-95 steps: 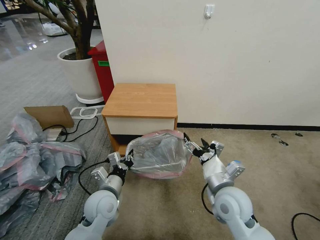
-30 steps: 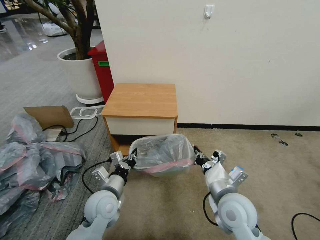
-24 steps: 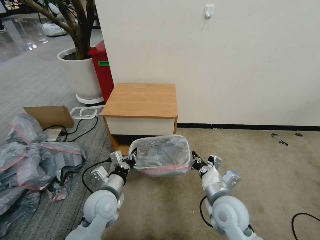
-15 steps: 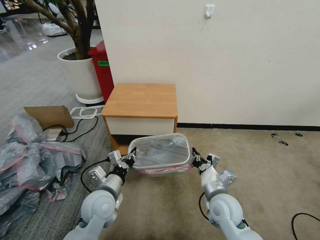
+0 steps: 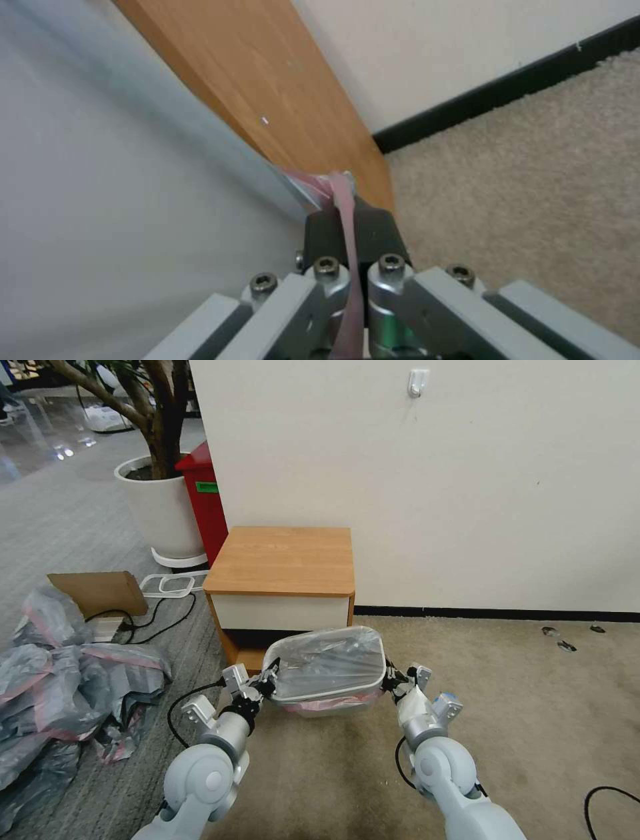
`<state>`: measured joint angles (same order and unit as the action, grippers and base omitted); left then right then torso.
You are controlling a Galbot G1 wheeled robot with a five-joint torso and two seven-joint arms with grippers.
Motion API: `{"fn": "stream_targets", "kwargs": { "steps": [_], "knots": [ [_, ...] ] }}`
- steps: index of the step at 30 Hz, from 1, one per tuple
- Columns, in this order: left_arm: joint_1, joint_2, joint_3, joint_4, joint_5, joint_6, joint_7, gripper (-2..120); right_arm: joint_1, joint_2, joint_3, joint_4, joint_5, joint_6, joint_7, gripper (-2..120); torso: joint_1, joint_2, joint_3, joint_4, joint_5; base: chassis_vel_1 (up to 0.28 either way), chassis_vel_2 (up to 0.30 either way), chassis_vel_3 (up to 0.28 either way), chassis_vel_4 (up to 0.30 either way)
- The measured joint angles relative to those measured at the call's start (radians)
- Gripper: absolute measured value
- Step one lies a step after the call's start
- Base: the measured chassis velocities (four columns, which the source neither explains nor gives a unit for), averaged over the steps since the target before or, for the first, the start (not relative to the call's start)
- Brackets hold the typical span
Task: Pick up the garbage bag from the table and place it over the trash can.
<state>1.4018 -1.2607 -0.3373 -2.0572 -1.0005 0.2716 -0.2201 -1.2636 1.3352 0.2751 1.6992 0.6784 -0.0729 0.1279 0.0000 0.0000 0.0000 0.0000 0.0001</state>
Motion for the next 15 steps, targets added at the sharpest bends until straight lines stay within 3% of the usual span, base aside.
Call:
{"fn": "stream_targets", "kwargs": {
  "steps": [9, 15],
  "knots": [
    [-0.002, 0.003, -0.025, -0.007, -0.047, 0.011, -0.005, 8, -0.039, -0.008, 0.018, 0.050, -0.029, 0.007, -0.014, 0, 0.000, 0.000, 0.000, -0.0001, -0.0003, 0.000, 0.000, 0.000, 0.000],
    [0.013, 0.001, -0.028, -0.028, -0.062, 0.018, -0.013, 8, 0.001, 0.007, 0.014, -0.034, -0.051, 0.017, -0.026, 0, 0.000, 0.000, 0.000, 0.0001, 0.0000, 0.000, 0.000, 0.000, 0.000]
  ]
}}
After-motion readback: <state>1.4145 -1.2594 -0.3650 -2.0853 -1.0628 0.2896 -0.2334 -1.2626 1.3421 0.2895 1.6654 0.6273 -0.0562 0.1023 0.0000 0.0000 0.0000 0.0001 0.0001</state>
